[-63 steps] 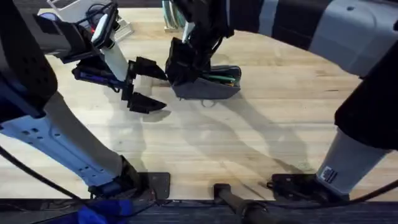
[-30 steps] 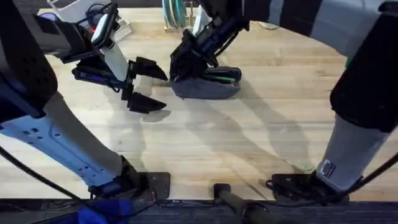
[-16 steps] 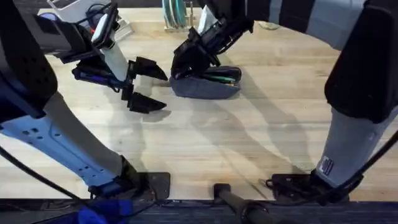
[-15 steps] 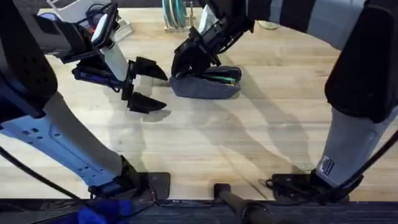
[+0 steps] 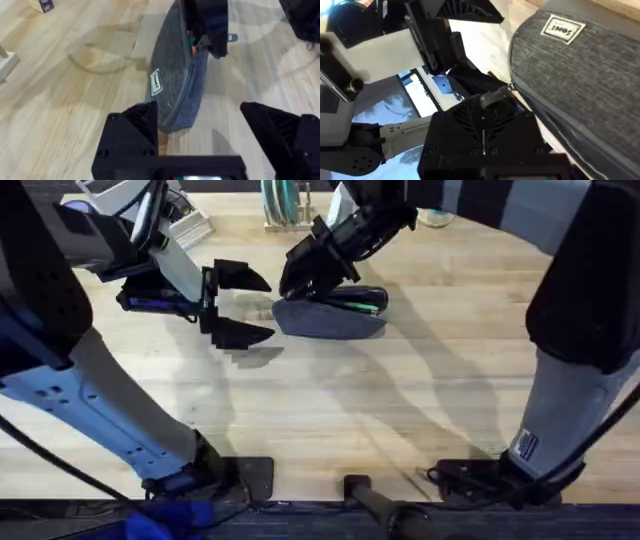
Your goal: Unzip the bag, pick up the pens from the table one at a time and place them inside, then zip the bag closed.
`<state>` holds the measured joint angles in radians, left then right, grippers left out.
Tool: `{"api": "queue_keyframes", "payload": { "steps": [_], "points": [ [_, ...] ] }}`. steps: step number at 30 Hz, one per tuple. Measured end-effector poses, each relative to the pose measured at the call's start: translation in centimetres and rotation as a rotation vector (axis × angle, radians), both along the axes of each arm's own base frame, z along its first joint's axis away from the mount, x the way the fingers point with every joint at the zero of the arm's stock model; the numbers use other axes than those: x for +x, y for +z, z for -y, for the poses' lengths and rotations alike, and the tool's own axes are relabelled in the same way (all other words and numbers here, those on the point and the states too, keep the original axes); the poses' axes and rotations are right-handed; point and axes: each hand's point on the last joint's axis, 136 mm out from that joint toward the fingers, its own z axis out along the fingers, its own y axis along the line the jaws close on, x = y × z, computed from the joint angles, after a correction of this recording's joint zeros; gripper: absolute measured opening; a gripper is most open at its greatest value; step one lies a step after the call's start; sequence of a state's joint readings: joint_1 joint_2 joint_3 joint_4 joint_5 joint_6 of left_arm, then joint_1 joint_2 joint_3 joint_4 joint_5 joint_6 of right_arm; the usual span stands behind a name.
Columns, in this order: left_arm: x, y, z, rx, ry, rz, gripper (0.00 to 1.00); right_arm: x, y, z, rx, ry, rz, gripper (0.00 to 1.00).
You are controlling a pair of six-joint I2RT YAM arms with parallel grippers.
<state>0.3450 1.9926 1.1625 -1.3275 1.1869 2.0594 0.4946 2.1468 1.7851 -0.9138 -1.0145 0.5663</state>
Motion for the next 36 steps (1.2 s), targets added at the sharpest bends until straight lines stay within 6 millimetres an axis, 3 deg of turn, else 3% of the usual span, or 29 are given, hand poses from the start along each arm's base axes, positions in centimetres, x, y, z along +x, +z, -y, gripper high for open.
{"api": "queue_keyframes", "payload": {
  "steps": [13,33,36],
  "points": [
    [0.6,-0.4,3.2,0.01,-0.103,0.113,0.995,0.0,0.0,0.0,0.005,0.004,0.004,0.031],
    [0.7,-0.4,3.4,0.01,-0.105,0.123,0.994,0.0,0.0,0.0,0.005,0.004,0.004,0.032],
    [0.7,-0.4,3.4,0.009,-0.105,0.122,0.805,0.0,0.0,0.0,0.005,0.004,0.004,0.031]
  ]
}}
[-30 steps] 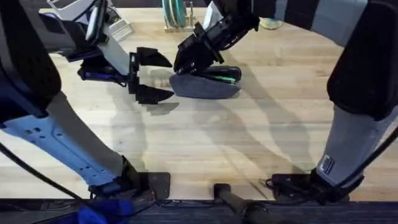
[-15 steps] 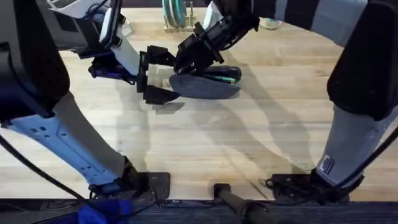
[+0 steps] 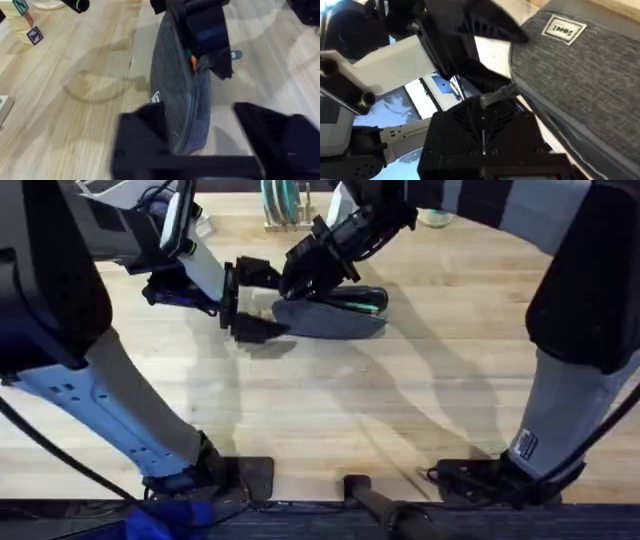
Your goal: Unzip the bag, pick up the pens from the table one at a time and place them inside, then zip the bag closed.
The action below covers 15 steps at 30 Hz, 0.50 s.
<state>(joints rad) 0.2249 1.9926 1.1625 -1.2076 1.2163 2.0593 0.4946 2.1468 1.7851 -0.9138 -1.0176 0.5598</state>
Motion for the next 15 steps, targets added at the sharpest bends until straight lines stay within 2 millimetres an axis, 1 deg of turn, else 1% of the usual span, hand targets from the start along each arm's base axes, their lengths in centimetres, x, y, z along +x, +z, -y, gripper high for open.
{"api": "queue_keyframes", "payload": {
  "steps": [4,5,6,7,15],
  "points": [
    [0.14,0.0,-0.01,-0.002,0.002,0.01,0.205,-0.01,0.0,0.0,0.0,0.0,-0.001,0.032],
    [0.21,0.0,-0.02,-0.002,0.003,0.015,0.09,-0.03,0.01,0.01,0.0,0.0,-0.002,0.032],
    [0.19,0.0,-0.06,-0.002,0.004,0.012,0.055,-0.02,0.01,0.0,0.0,0.0,-0.001,0.031],
    [0.17,0.0,-0.06,-0.002,0.004,0.011,0.047,-0.03,0.01,0.01,0.0,0.0,-0.002,0.032],
    [0.18,-0.01,-0.07,-0.002,0.004,0.012,0.044,-0.05,0.01,-0.02,0.002,0.003,0.001,0.031]
  ]
}}
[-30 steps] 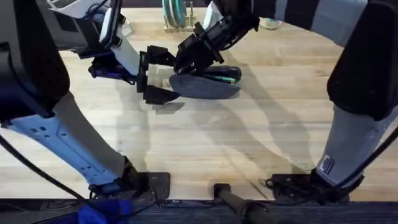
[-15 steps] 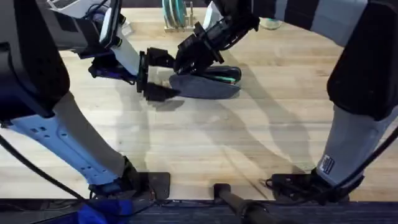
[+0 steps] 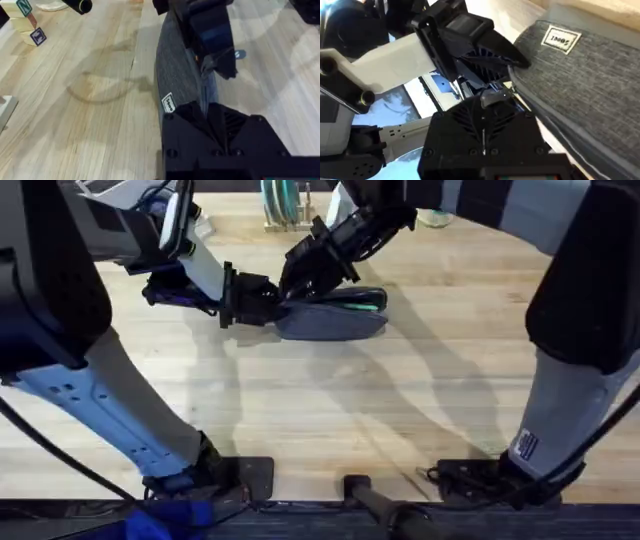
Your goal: Unzip the bag, pick up the pens from the table one at a time and place them inside, then zip the bag closed.
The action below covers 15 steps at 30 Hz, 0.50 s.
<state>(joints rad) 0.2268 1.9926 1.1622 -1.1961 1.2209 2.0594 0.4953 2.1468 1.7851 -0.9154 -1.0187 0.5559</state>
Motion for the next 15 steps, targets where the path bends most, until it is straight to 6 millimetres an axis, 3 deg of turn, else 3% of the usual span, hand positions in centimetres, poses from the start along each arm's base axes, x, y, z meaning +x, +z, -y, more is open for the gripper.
{"api": "queue_keyframes", "payload": {
  "steps": [15],
  "points": [
    [0.0,0.0,0.0,0.0,0.0,0.0,0.043,-0.4,-0.1,1.0,-0.015,0.001,-0.037,0.033]
  ]
}}
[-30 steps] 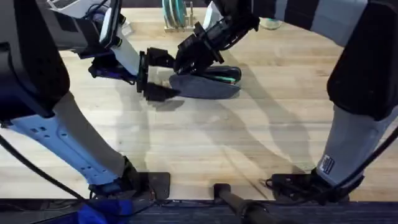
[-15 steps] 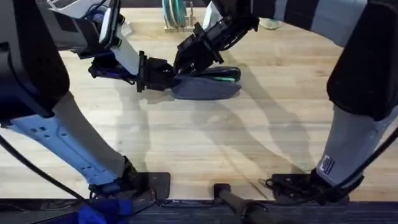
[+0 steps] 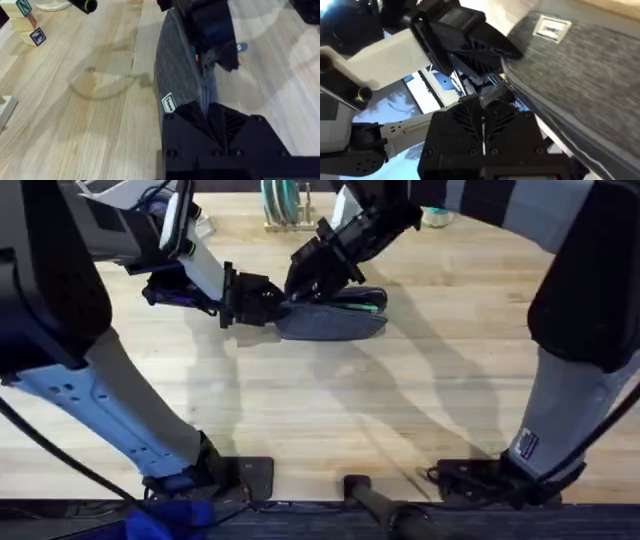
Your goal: Unzip the bag, pick up the pens from the table one at a time and place them inside, then zip the bag closed.
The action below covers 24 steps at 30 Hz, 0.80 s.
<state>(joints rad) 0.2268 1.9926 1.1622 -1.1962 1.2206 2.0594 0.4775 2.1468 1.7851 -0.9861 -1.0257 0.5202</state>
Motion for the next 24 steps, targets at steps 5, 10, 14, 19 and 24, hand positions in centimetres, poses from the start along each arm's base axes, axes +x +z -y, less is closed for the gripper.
{"api": "queue_keyframes", "payload": {
  "steps": [5,10,14,19,24],
  "points": [
    [0.0,0.0,0.0,0.0,0.0,0.0,0.042,0.0,-0.1,1.2,-0.009,-0.003,-0.014,0.033],
    [0.0,0.0,0.0,-0.002,0.001,0.001,0.043,0.4,-0.1,1.8,-0.004,-0.007,-0.002,0.033],
    [0.0,0.0,0.0,-0.002,0.001,0.0,0.043,0.3,-0.1,2.3,-0.009,-0.003,-0.008,0.033],
    [0.0,0.0,0.0,-0.002,0.001,0.0,0.042,0.1,-0.1,3.1,-0.012,-0.001,-0.018,0.033],
    [0.0,0.0,0.0,-0.002,0.001,0.001,0.042,0.2,-0.2,4.2,-0.026,-0.012,-0.037,0.033]
  ]
}}
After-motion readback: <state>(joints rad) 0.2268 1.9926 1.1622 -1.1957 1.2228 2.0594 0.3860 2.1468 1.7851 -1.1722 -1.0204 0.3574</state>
